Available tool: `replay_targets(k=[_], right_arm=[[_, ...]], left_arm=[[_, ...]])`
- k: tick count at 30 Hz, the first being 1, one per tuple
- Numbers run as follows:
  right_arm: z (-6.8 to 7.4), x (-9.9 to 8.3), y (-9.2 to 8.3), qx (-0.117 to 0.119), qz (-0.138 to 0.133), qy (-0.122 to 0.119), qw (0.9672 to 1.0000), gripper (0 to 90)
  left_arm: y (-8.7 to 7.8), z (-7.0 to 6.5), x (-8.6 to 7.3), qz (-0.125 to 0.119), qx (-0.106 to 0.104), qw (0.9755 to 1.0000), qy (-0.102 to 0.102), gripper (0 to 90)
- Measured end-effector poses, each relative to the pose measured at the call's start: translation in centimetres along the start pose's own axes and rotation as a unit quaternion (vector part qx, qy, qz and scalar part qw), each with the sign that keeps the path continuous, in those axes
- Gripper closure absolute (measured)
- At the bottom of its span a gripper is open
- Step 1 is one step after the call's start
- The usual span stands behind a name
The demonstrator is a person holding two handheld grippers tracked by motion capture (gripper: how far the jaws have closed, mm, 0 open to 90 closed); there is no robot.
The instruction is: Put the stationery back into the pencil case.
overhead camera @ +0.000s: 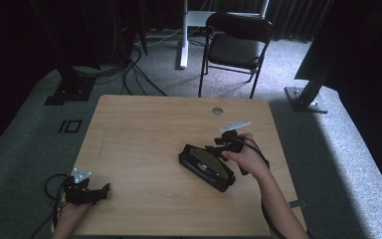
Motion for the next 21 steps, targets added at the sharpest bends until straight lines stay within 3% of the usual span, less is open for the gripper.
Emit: replay_targets(k=[21], right_arm=[[-2.5,-3.7,-1.4,-0.043,-0.008,0.043,0.9981,44.5]], left_arm=[[0.0,0.0,0.0,0.0,0.0,1.0,0.0,0.9]])
Point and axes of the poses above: each handheld gripper's, and its own axes: y roughly forward along the jaws, x roughly out of its top, z roughly to its left, the point moved 2 cm from there along y, roughly forward along the jaws, and after that the axes turned 13 degrees about -y, right-handed, at the moved point
